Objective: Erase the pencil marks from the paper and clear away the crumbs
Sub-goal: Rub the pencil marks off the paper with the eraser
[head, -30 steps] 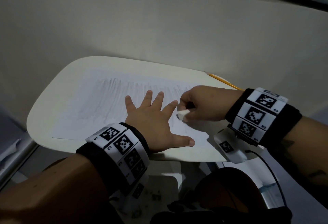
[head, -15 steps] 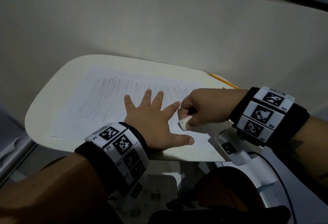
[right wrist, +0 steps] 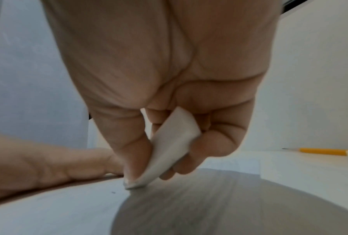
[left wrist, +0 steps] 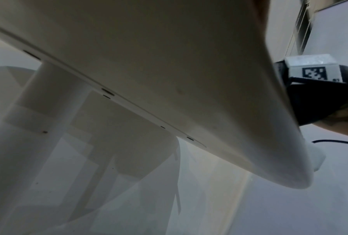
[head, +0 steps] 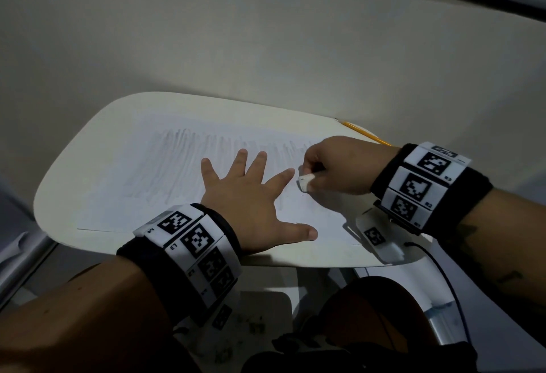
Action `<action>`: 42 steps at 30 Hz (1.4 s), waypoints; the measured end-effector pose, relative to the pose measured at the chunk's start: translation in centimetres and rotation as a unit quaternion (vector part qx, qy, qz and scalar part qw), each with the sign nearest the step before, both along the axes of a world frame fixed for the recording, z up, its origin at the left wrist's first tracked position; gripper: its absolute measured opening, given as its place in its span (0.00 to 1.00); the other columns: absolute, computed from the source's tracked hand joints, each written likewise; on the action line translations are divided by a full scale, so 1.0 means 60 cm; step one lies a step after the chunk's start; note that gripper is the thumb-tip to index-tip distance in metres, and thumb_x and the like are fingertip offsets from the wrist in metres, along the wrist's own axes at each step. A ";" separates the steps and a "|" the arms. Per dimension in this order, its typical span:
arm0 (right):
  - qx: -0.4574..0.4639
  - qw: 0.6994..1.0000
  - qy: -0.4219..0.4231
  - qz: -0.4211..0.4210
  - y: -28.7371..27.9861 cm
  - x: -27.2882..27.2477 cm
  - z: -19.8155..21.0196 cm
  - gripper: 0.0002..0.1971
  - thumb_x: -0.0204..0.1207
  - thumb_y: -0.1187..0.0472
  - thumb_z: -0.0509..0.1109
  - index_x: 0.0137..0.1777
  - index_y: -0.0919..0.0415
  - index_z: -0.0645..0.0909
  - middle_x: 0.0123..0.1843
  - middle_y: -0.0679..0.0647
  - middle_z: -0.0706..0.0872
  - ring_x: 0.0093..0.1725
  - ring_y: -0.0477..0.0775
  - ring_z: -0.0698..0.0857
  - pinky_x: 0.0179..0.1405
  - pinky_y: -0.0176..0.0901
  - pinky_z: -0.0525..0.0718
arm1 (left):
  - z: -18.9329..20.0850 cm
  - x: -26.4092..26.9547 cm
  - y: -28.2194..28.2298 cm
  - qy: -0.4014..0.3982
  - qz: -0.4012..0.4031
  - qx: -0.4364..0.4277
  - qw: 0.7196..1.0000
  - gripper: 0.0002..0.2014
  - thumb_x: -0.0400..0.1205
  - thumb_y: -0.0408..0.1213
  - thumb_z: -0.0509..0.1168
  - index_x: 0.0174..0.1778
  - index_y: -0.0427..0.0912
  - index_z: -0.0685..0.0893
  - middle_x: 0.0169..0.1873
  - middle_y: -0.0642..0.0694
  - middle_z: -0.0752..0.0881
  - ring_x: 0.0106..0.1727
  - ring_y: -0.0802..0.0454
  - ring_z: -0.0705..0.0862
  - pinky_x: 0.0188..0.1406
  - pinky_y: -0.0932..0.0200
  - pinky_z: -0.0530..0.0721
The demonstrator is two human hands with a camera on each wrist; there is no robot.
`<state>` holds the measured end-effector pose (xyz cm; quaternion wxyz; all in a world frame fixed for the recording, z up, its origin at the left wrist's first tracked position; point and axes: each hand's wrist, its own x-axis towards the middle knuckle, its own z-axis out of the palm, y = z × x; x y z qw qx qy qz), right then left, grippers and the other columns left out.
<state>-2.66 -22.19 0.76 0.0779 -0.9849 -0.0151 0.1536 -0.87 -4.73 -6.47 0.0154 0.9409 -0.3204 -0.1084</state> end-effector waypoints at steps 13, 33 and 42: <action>0.013 1.000 -0.004 -0.002 0.003 -0.002 -0.003 0.09 0.78 0.46 0.71 0.49 0.50 0.84 0.44 0.44 0.87 0.47 0.47 0.85 0.48 0.42 0.83 | 0.001 -0.002 0.001 -0.002 -0.002 -0.004 1.000 0.55 0.57 0.90 0.39 0.81 0.72 0.37 0.86 0.50 0.37 0.85 0.41 0.33 0.72 0.17 0.35; 0.013 1.000 0.025 -0.007 -0.006 0.004 -0.002 0.08 0.76 0.46 0.73 0.47 0.48 0.85 0.44 0.43 0.89 0.46 0.46 0.86 0.48 0.41 0.84 | 0.001 -0.002 0.001 -0.002 -0.001 -0.001 1.000 0.55 0.57 0.90 0.38 0.81 0.72 0.37 0.86 0.50 0.37 0.85 0.41 0.33 0.72 0.17 0.35; 0.038 0.995 0.093 0.014 -0.008 -0.008 0.004 0.06 0.73 0.46 0.76 0.45 0.45 0.87 0.43 0.39 0.90 0.46 0.42 0.88 0.54 0.44 0.86 | 0.001 -0.002 0.001 -0.001 0.000 0.004 1.000 0.55 0.57 0.90 0.38 0.81 0.72 0.36 0.86 0.50 0.36 0.85 0.41 0.33 0.72 0.17 0.36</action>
